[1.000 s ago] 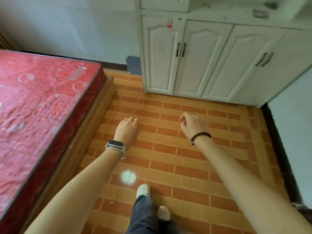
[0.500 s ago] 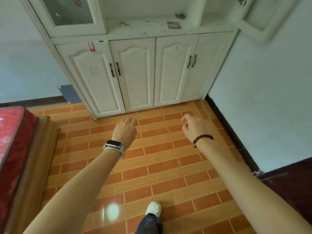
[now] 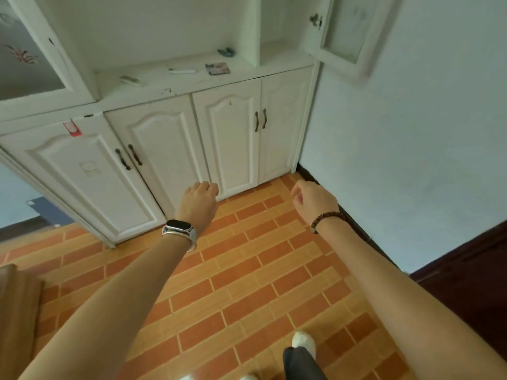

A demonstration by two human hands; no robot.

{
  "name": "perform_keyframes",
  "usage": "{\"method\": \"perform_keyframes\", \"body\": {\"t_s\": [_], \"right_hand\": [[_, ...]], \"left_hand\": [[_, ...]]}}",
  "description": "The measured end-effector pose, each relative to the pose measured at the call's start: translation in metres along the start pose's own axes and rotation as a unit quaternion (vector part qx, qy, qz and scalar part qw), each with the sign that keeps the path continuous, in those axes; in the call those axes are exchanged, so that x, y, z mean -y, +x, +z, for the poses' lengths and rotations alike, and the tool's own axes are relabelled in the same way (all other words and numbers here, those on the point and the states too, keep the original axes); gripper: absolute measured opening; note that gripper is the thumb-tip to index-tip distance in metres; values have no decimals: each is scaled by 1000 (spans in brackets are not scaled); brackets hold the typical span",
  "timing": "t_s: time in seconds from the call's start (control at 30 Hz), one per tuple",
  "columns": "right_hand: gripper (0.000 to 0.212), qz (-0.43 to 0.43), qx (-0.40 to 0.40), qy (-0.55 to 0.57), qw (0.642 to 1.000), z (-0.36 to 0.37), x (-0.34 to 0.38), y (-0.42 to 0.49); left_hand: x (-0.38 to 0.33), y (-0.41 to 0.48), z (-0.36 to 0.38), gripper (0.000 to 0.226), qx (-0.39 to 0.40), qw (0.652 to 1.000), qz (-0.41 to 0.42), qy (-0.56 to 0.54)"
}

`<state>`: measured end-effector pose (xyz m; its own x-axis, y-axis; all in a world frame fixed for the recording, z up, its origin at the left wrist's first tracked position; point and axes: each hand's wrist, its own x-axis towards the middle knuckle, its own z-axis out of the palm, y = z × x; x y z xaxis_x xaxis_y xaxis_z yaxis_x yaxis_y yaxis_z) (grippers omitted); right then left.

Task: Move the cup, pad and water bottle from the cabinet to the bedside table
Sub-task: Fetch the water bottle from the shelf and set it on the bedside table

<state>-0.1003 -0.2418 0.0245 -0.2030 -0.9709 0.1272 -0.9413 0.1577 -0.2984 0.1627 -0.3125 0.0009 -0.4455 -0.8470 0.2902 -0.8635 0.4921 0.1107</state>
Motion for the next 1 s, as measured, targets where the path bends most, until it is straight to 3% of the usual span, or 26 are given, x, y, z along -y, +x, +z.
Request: {"method": "perform_keyframes", "body": {"t_s": [0.47, 1.0], "right_hand": [[19, -23, 0, -12, 1000, -46, -149, 152], [18, -31, -7, -3, 999, -57, -193, 313]], "left_hand": [[-101, 187, 49, 15, -50, 999, -6, -2], [-102, 354, 86, 13, -62, 998, 4, 3]]}}
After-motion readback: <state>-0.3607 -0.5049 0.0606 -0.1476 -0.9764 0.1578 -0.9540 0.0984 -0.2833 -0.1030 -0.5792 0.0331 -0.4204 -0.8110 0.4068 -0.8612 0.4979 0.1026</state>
